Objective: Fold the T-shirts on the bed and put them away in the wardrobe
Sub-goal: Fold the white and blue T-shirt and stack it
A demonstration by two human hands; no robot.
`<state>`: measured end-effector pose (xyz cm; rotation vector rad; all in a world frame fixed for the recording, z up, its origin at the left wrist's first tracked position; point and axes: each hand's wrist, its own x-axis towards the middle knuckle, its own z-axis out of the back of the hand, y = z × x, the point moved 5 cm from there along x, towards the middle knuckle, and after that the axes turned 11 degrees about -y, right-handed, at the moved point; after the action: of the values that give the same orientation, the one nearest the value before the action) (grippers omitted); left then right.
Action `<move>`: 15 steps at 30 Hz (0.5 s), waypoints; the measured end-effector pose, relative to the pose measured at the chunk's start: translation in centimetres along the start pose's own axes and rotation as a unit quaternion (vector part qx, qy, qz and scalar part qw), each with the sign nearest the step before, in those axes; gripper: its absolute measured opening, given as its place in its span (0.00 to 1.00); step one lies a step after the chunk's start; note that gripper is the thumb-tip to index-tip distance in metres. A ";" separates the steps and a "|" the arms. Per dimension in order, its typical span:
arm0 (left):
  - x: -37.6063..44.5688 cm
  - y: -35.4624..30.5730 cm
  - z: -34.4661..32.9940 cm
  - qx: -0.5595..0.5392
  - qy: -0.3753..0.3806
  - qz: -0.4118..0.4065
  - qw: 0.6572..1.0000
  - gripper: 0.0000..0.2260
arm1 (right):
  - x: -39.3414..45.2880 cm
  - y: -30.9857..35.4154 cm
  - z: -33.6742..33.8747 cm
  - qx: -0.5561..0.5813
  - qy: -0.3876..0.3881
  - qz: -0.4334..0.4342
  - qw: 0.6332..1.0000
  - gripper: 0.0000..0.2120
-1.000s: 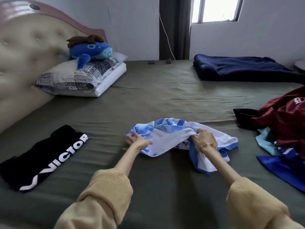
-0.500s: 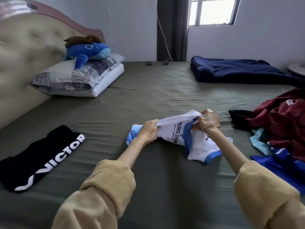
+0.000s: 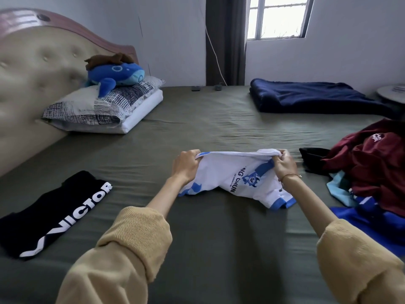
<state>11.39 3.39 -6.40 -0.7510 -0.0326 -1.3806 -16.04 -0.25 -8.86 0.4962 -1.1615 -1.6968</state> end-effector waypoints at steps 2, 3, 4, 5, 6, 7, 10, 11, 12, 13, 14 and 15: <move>0.2 0.2 0.3 0.001 -0.007 0.015 1.000 0.17 | -0.2 0.2 0.8 -0.033 -0.021 0.039 0.998 0.12; 0.4 0.4 0.6 0.000 -0.012 0.024 1.000 0.18 | -0.2 0.3 1.3 -0.054 -0.042 0.056 0.996 0.11; 0.6 0.6 0.8 -0.005 -0.022 0.033 0.999 0.18 | -0.1 0.4 2.0 -0.071 -0.071 0.068 0.993 0.10; 0.7 0.7 1.2 -0.011 -0.033 0.042 0.999 0.18 | -0.1 0.5 2.6 -0.087 -0.101 0.073 0.988 0.10; 0.9 0.9 1.5 -0.019 -0.043 0.052 0.998 0.18 | 0.1 0.4 3.3 -0.106 -0.128 0.068 0.984 0.10; 0.9 1.0 1.7 -0.028 -0.048 0.062 0.997 0.19 | 0.3 0.2 3.9 -0.117 -0.143 0.055 0.981 0.10; 0.3 1.6 0.2 -0.079 0.063 0.081 0.992 0.18 | 0.7 -0.8 4.2 -0.115 -0.136 0.023 0.984 0.10; -0.3 1.6 -0.6 -0.094 0.141 0.086 0.982 0.15 | 0.7 -1.4 4.1 -0.120 -0.128 0.015 0.984 0.11; -1.3 1.4 -1.4 -0.086 0.224 0.086 0.967 0.13 | 0.6 -2.1 3.9 -0.131 -0.115 0.009 0.985 0.11; -2.5 1.3 -2.2 -0.055 0.305 0.081 0.947 0.13 | 0.6 -3.2 3.4 -0.146 -0.090 0.009 0.985 0.12; -3.7 1.3 -2.8 -0.016 0.374 0.076 0.924 0.14 | 0.6 -4.3 2.7 -0.171 -0.049 0.010 0.984 0.12; -4.6 1.2 -3.4 0.020 0.425 0.069 0.902 0.13 | 0.4 -5.4 2.0 -0.212 0.014 0.006 0.977 0.13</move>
<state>10.06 5.74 -11.61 -0.0622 0.6664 -1.4630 -20.35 0.71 -12.54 0.2444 -0.7467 -1.8559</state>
